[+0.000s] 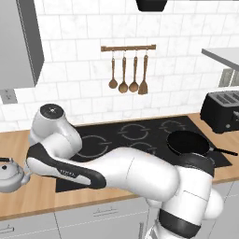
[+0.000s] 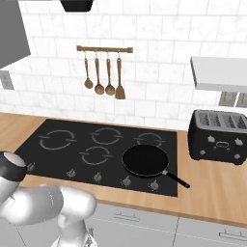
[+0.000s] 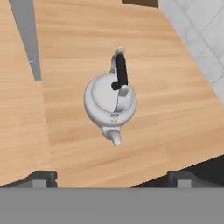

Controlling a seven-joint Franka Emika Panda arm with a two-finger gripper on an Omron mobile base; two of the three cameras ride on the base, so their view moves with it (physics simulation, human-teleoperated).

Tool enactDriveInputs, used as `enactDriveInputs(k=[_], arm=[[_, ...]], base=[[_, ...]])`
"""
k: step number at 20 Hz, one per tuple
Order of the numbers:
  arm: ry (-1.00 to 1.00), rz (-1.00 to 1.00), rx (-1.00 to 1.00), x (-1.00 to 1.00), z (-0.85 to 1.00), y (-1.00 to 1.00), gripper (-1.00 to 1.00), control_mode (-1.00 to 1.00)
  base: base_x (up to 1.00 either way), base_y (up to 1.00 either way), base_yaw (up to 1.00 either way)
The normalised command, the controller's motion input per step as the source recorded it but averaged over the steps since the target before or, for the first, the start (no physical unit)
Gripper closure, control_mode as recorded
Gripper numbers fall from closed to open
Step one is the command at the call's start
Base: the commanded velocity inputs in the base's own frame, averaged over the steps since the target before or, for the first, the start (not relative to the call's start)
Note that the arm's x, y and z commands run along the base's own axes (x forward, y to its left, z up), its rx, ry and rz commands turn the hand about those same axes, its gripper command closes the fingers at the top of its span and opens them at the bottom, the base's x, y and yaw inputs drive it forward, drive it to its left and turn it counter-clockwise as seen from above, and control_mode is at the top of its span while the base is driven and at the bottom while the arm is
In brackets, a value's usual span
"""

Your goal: Pick the kettle from the counter and place it on a stove burner. Then turn the burner on.

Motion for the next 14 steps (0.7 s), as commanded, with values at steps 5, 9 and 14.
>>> enactDriveInputs(k=[5,9,14], arm=[[0.16,0.0,-0.24,0.51,-0.04,0.9,-1.0,-1.0],[0.09,0.01,-0.02,0.02,-0.18,0.3,-1.0,-1.0],[0.0,0.0,0.01,0.05,-0.25,0.27,-1.0,-1.0]], base=[[0.0,0.0,0.0],[0.0,0.0,0.0],[0.0,0.0,0.0]])
